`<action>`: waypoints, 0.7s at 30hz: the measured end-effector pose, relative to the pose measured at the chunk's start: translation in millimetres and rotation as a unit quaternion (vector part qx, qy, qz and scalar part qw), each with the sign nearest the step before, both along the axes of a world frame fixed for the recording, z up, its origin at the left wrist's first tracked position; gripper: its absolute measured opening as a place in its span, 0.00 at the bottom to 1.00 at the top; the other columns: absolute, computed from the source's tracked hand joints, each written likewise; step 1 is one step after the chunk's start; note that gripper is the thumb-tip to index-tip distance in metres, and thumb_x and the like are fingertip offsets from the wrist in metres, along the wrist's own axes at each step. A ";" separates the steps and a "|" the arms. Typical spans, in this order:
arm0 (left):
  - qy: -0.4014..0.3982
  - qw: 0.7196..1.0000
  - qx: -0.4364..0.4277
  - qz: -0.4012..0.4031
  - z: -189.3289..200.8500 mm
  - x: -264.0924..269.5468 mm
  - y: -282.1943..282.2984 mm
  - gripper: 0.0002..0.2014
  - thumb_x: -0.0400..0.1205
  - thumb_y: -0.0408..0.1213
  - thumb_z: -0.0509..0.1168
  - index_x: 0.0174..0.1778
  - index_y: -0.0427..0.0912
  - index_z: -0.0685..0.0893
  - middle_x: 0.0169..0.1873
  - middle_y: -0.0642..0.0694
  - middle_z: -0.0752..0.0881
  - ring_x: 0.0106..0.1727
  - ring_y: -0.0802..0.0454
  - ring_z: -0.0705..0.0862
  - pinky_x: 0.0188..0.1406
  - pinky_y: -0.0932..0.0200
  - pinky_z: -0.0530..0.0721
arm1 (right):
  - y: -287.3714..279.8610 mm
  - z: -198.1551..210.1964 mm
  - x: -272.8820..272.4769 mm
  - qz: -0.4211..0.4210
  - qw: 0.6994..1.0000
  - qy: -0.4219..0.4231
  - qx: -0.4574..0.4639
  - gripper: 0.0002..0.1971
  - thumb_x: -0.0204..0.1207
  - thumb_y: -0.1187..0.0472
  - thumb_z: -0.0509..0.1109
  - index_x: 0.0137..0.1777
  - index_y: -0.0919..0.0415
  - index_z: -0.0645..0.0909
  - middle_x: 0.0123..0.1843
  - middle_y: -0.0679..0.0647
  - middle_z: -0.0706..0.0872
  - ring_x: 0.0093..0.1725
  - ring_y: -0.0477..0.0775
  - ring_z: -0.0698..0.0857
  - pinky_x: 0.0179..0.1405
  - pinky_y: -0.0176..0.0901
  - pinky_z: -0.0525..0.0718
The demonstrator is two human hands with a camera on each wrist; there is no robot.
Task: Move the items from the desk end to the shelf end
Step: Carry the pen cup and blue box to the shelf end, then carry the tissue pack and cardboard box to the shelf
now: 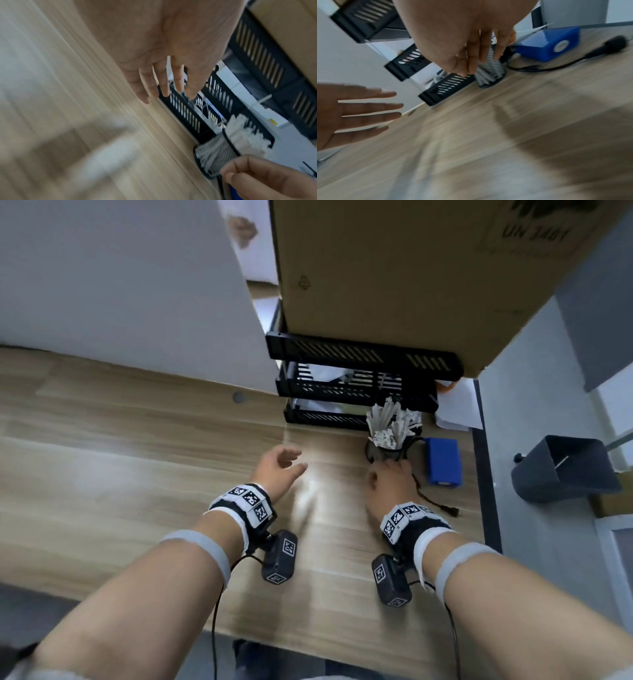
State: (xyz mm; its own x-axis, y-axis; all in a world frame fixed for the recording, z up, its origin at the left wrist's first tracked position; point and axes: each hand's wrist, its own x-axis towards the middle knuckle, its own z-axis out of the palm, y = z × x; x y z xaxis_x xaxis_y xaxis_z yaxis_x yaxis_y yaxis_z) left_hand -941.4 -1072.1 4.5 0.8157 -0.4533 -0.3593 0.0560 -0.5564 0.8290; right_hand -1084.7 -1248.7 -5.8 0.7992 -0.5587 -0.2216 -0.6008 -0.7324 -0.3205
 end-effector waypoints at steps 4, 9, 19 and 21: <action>-0.048 0.999 0.003 0.012 33.6 27.1 75.0 0.08 0.83 0.34 0.70 0.57 0.42 0.87 0.53 0.44 0.90 0.51 0.49 0.87 0.59 0.50 0.86 | 65.0 37.7 47.2 0.031 0.999 -0.032 0.031 0.09 0.79 0.58 0.59 0.45 0.60 0.80 0.53 0.58 0.84 0.64 0.65 0.75 0.59 0.53 0.78; -0.080 0.991 -0.053 0.088 70.9 70.9 207.7 0.08 0.83 0.32 0.70 0.57 0.39 0.88 0.52 0.41 0.90 0.54 0.47 0.87 0.60 0.47 0.87 | 178.2 78.4 119.7 0.076 0.994 -0.076 0.035 0.10 0.76 0.60 0.60 0.46 0.57 0.84 0.48 0.57 0.85 0.59 0.61 0.75 0.58 0.52 0.79; -0.125 0.944 -0.044 0.303 134.8 129.1 552.2 0.10 0.82 0.28 0.61 0.52 0.41 0.87 0.31 0.46 0.84 0.44 0.48 0.89 0.48 0.49 0.86 | 465.1 123.0 260.5 0.243 0.959 -0.122 0.076 0.08 0.74 0.59 0.65 0.42 0.56 0.87 0.47 0.54 0.91 0.57 0.63 0.82 0.54 0.46 0.79; -0.118 0.937 -0.048 0.326 139.8 135.3 592.3 0.12 0.82 0.27 0.59 0.54 0.40 0.87 0.32 0.45 0.82 0.44 0.50 0.89 0.50 0.50 0.87 | 508.8 125.3 282.9 0.275 0.952 -0.109 0.082 0.06 0.73 0.58 0.66 0.38 0.53 0.84 0.46 0.52 0.91 0.57 0.62 0.83 0.53 0.46 0.80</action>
